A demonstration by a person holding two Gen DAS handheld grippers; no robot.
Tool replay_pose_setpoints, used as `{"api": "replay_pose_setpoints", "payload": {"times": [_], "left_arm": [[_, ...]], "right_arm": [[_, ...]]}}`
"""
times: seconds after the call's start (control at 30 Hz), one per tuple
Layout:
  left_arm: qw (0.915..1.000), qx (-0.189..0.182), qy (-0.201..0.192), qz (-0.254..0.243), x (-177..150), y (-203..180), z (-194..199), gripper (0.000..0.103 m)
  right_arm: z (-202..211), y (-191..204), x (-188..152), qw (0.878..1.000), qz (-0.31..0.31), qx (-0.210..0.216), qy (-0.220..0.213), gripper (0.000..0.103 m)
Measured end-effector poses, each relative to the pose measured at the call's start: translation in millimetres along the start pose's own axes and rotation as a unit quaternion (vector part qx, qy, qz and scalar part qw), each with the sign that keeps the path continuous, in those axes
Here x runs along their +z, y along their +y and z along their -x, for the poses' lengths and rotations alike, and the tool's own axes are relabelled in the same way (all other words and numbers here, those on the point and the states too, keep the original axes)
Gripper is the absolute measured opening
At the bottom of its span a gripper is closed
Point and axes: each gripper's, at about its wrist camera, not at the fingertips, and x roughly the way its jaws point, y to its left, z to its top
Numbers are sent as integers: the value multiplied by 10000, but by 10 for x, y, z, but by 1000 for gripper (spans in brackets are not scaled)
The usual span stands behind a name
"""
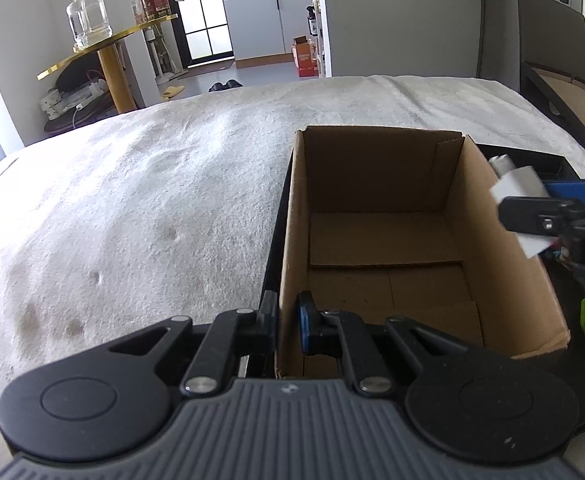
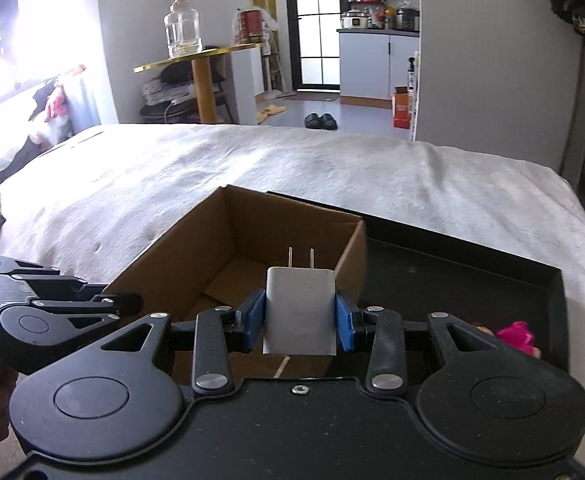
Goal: Organize rigid objects
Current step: 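Carry the white charger plug with the right tool into the cardboard box and release, then return the right tool to the tray and grasp the green hexagonal block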
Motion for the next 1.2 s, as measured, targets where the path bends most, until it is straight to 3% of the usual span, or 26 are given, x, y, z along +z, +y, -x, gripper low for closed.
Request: {"api": "replay_pose_setpoints", "payload": {"times": [0.47,0.6,1.0,1.2], "left_arm": [[9997,-245,30,78,50,52,-69,10],[9996,-239,-2,136,41,67,-67,10],[9998,-104,85,156,73,37,-15,13],[9998,-87,49,154,115,22,38,15]], "right_arm": [[-266,225,135,9994,330,36,0,38],[-340,242,127,9991,325,-251,88,54],[-107,141,34,9998,-76,-141,155,60],[7,-22,-40,9989,-301,-318,194,60]]}}
